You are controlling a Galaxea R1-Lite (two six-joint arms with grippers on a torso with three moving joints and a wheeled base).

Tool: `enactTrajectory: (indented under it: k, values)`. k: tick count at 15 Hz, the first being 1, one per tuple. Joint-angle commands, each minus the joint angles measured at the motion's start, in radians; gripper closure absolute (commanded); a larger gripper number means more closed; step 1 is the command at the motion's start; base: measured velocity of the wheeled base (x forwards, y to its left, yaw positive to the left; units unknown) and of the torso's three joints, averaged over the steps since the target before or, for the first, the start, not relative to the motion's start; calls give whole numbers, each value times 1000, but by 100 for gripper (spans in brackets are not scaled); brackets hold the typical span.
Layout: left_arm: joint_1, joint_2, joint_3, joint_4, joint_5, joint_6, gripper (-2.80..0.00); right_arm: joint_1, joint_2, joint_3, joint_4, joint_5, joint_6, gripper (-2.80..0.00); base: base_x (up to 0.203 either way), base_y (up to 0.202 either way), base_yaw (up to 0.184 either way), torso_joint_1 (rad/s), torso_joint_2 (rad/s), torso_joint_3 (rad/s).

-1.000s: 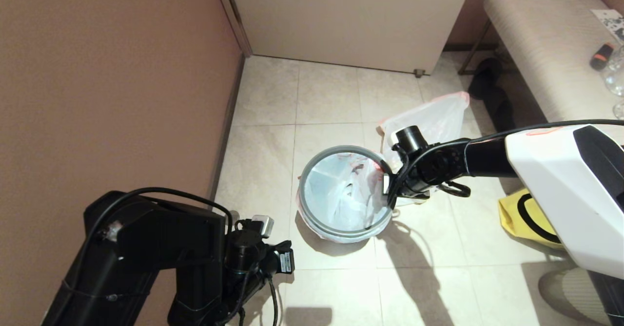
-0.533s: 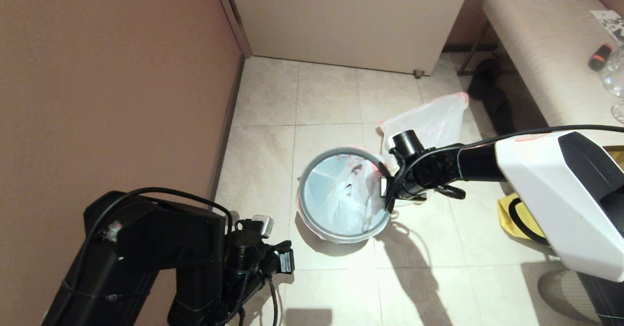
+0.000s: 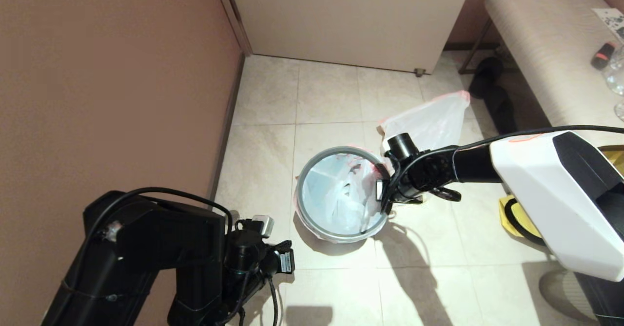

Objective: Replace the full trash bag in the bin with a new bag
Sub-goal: Place the trash can ring on the trash can

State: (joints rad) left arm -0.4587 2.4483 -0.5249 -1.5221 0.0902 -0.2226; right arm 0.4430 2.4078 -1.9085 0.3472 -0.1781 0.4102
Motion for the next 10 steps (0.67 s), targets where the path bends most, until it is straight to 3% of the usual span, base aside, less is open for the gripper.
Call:
enactTrajectory:
  k: [1, 6, 10]
  values:
    - [0, 0, -1, -48, 1, -1, 0, 3, -52, 7, 5, -5, 3, -280, 0, 0, 0, 0, 0, 0]
    - [25, -23, 0, -48, 12, 39, 0, -2, -200, 136, 65, -3, 13, -280, 0, 0, 0, 0, 0, 0]
    - [32, -212, -13, -16, 19, 76, 0, -6, -301, 200, 54, 6, 40, -280, 0, 0, 0, 0, 0, 0]
